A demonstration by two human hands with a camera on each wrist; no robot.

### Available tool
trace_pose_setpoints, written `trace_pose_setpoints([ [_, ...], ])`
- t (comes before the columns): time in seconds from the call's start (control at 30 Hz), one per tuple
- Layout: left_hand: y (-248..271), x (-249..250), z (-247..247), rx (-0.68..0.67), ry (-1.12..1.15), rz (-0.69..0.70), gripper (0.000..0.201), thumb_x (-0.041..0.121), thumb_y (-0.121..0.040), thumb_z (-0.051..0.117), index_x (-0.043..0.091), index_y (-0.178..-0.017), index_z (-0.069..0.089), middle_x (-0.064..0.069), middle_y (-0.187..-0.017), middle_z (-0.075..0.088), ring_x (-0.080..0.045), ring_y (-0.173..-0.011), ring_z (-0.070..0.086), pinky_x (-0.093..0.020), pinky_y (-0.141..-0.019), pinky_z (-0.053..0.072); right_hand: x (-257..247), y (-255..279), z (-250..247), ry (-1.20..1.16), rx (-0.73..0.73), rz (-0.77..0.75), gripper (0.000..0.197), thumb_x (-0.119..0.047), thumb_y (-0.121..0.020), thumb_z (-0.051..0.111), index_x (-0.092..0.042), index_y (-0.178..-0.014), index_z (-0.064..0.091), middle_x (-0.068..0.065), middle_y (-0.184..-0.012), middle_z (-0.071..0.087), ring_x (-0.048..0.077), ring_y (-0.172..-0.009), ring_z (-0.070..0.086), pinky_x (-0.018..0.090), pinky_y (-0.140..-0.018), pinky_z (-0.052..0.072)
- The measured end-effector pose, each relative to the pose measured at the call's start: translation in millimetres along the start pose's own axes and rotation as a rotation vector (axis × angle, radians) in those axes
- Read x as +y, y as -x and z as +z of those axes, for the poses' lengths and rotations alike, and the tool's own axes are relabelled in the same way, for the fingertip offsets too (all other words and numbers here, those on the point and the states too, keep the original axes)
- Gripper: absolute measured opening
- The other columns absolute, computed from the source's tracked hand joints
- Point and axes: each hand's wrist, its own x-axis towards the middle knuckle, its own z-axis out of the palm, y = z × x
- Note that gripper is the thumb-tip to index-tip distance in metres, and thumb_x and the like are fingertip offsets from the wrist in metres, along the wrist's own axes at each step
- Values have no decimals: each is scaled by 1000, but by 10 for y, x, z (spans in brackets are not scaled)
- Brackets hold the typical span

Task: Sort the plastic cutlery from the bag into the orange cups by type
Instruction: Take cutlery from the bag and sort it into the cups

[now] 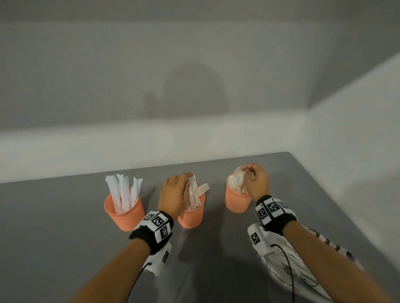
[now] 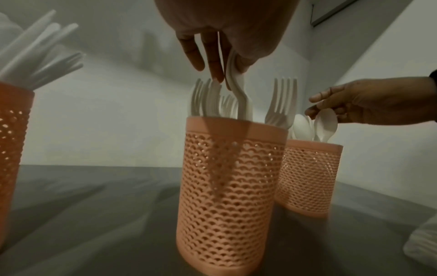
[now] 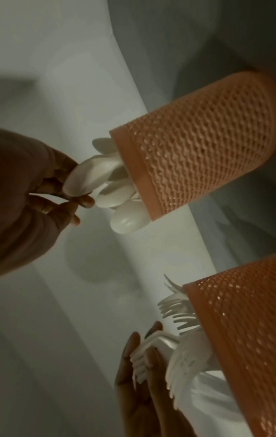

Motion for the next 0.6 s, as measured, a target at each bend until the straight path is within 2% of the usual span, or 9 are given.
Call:
trace_pose_setpoints([
  [0.07,-19,3,20,-14,-17,5,43,29,-88,30,6,-105,63,-10,-94,71,-30,-88,65,-39,-86,45,19,-30,30,128,-24,-46,27,10,-86,41,0,-94,65,15,-101,65,24,-96,58,25,-88,41],
  [0.13,-45,8,15,-35,-49,2,43,27,-87,31,7,-105,65,-10,-95,71,-29,-89,66,-40,-89,45,30,-48,78,299,-90,-122,34,7,-87,37,3,-109,63,21,-120,59,33,-116,52,29,-100,35],
  [0.2,-47,17,18,-104,-117,16,46,24,-81,30,8,-105,66,-9,-97,72,-28,-91,68,-43,-89,48,35,-35,127,551,-218,-159,42,-5,-92,31,1,-129,50,21,-143,40,33,-137,32,37,-114,21],
  [0.27,-9,5,69,-165,-209,22,53,29,-79,28,8,-109,67,-10,-109,70,-26,-101,67,-48,-91,48,18,8,175,757,-333,-108,47,-17,-98,26,-2,-142,31,15,-156,17,27,-145,14,43,-118,8],
  [0.3,23,3,101,-204,-218,5,60,34,-82,23,8,-120,61,-10,-123,64,-26,-114,61,-48,-99,42,-1,34,190,803,-365,-70,50,-25,-100,24,-3,-145,22,13,-158,7,24,-146,8,43,-118,3],
  [0.37,75,-16,152,-291,-216,-45,81,53,-83,-1,11,-142,34,-7,-149,36,-22,-139,32,-40,-115,19,-25,57,207,841,-407,-10,62,-40,-100,21,-5,-149,7,10,-159,-6,22,-147,-1,44,-118,-4],
  [0.47,91,-54,204,-346,-243,-75,115,73,-61,-33,14,-149,11,-3,-158,12,-17,-146,7,-31,-118,1,-60,57,213,913,-452,27,72,-52,-96,19,-9,-149,-3,9,-158,-12,23,-147,-8,48,-116,-8],
  [0.53,78,-43,187,-363,-251,-75,120,75,-56,-35,13,-149,8,-3,-158,7,-16,-147,2,-33,-118,-2,-94,53,205,916,-462,30,72,-54,-96,20,-14,-149,-6,10,-158,-13,24,-146,-11,51,-115,-9],
  [0.6,67,3,136,-356,-195,-100,115,79,-60,-24,12,-149,6,-4,-158,5,-17,-147,0,-37,-118,-4,-145,68,164,854,-461,38,71,-54,-96,20,-18,-149,-8,10,-158,-14,25,-146,-13,51,-115,-10],
])
